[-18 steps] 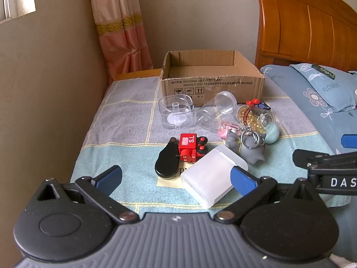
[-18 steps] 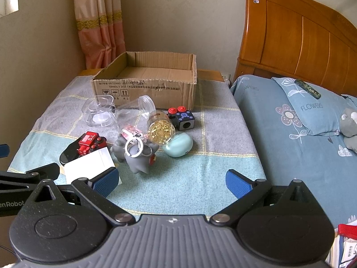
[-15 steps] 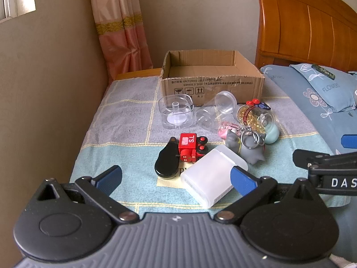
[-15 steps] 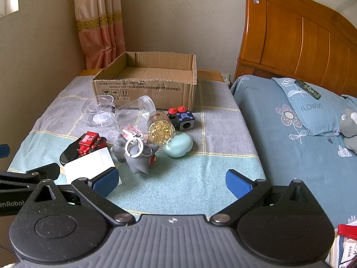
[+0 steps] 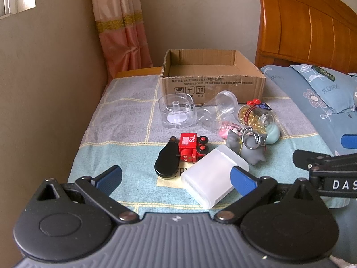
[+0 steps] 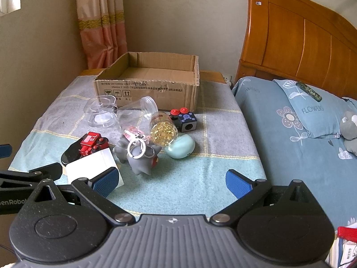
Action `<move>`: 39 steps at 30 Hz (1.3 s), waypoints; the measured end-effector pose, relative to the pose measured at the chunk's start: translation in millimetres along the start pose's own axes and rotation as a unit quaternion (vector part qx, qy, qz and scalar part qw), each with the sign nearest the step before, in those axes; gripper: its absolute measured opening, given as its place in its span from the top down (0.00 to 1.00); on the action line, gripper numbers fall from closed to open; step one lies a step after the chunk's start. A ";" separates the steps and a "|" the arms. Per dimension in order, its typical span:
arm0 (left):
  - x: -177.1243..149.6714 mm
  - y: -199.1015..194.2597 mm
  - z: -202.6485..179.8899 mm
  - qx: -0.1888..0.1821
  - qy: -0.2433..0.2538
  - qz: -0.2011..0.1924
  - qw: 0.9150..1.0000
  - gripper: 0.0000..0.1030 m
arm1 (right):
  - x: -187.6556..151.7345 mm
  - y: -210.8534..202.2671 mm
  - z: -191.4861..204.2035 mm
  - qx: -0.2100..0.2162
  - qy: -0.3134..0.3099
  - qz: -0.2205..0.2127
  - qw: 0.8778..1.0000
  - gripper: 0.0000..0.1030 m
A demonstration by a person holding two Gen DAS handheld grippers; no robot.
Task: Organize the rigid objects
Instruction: 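Move left tool toward black oval object while right tool approaches white translucent box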
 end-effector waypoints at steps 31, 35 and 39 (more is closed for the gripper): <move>-8.2 61.1 47.2 -0.026 0.041 0.002 0.999 0.01 | -12.0 41.2 64.7 0.237 -0.132 0.007 0.962 0.00; -6.6 76.1 54.4 -0.022 0.034 0.013 0.999 0.01 | -16.5 49.0 79.0 0.258 -0.153 0.018 0.954 0.00; -5.4 92.7 57.5 -0.026 0.036 0.022 0.999 0.01 | -22.4 56.9 89.5 0.269 -0.171 0.033 0.947 0.00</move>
Point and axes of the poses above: each gripper's, at about its wrist camera, not at the fingertips, and y roughly the way its jaws point, z to its left, x to its top, the point moved 9 cm from there along y, roughly the way its jaws point, and after that the axes turned 4 degrees about -y, right-handed, at the moved point
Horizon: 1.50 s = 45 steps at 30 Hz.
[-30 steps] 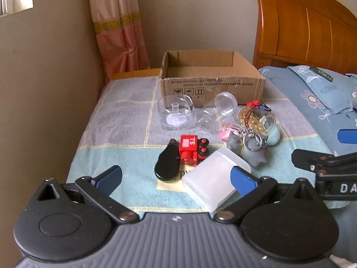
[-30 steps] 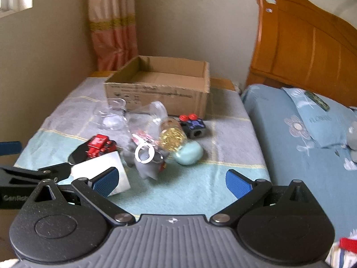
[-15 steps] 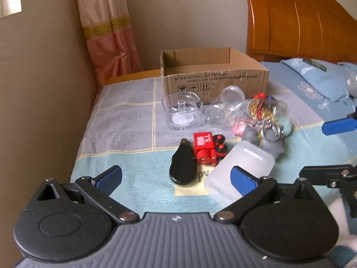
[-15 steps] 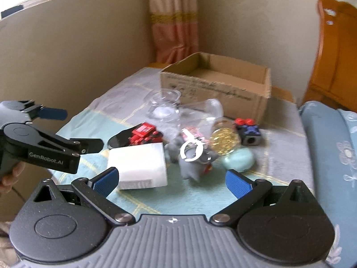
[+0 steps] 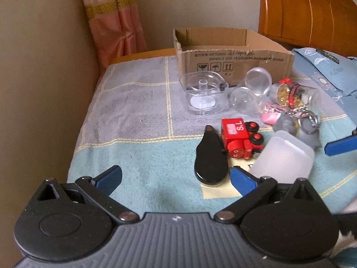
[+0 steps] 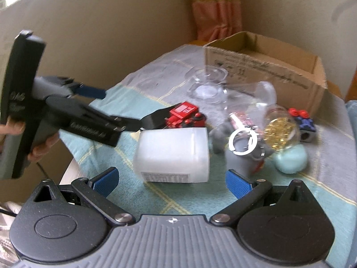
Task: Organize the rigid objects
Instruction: 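Move left tool toward black oval object while right tool approaches white translucent box, then close left gripper on black oval object while right gripper closes on white box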
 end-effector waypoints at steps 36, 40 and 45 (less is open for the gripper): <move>15.7 55.1 77.1 0.028 -0.064 0.035 0.997 0.01 | 15.5 59.1 8.2 -0.014 -0.041 0.067 0.997 0.00; 17.7 50.4 59.4 -0.013 -0.063 0.033 0.997 0.01 | 14.2 62.3 8.0 -0.023 -0.048 0.070 0.996 0.00; 19.3 57.2 34.1 -0.025 -0.043 0.028 0.998 0.01 | 13.6 62.1 7.7 -0.030 -0.056 0.070 0.995 0.00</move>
Point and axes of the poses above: each gripper's, at about its wrist camera, not at the fingertips, and y roughly the way its jaws point, z to its left, x to its top, the point moved 9 cm from there along y, roughly the way its jaws point, and after that the axes turned 4 degrees about -y, right-handed, at the moved point
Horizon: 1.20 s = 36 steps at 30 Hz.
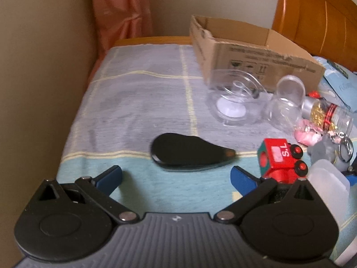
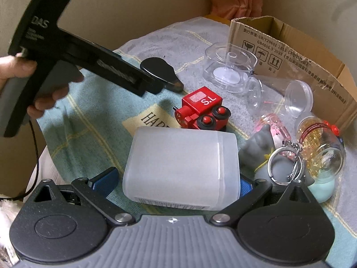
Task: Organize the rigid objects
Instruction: 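Close left gripper on black oval object while right gripper closes on white box, then carry both held objects into the cardboard box and open both grippers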
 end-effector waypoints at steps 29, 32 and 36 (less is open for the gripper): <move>10.8 13.6 -22.5 0.011 0.019 -0.044 0.999 0.04 | 9.6 -0.6 1.9 -0.010 -0.015 -0.013 1.000 0.00; 10.8 13.3 -23.2 0.010 0.018 -0.044 0.999 0.04 | 10.8 -1.7 -4.2 -0.015 -0.004 -0.012 1.000 0.01; 10.9 12.8 -23.5 0.008 0.012 -0.038 0.999 0.08 | 11.1 -5.9 -6.3 -0.014 0.000 -0.014 1.000 0.07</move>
Point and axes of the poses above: each gripper's, at about its wrist camera, not at the fingertips, and y roughly the way its jaws point, z to its left, x to its top, the point moved 9 cm from there along y, roughly the way its jaws point, and after that the axes turned 4 degrees about -y, right-handed, at the moved point
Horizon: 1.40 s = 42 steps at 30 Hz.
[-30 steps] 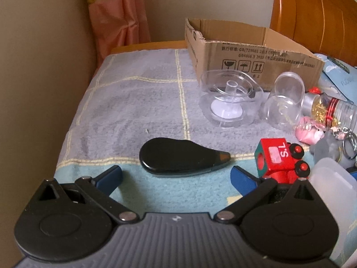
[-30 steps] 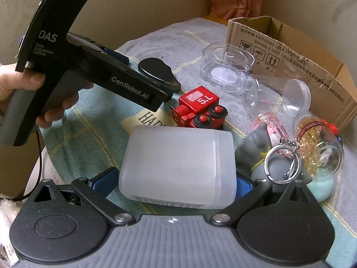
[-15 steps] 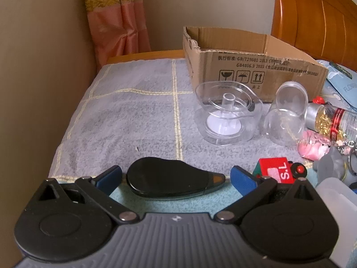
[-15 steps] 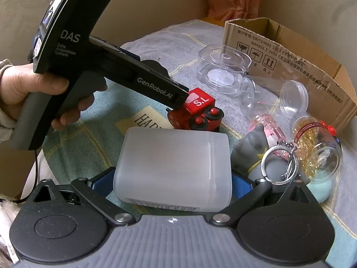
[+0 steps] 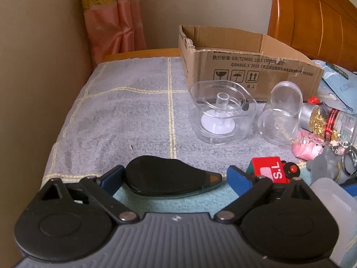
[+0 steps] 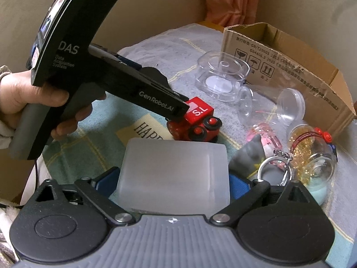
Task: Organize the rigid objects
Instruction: 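Carry both held objects into the cardboard box and open both grippers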
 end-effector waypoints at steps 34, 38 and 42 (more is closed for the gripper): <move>63.2 -70.9 -28.9 -0.067 0.084 0.034 0.994 0.13 | 38.0 -83.0 -67.6 -0.026 0.020 -0.075 0.997 0.15; 88.8 -67.7 -41.3 -0.071 0.089 0.017 0.993 0.13 | 48.5 -87.7 -96.8 -0.046 0.038 -0.081 0.995 0.15; 114.7 -57.5 -53.9 -0.074 0.097 0.004 0.992 0.13 | 60.3 -91.2 -126.5 -0.064 0.056 -0.087 0.993 0.15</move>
Point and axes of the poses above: each gripper's, at about its wrist camera, not at the fingertips, and y roughly the way its jaws point, z to its left, x to its top, the point moved 9 cm from there along y, roughly the way its jaws point, and after that the axes turned 4 degrees about -y, right-handed, at the moved point
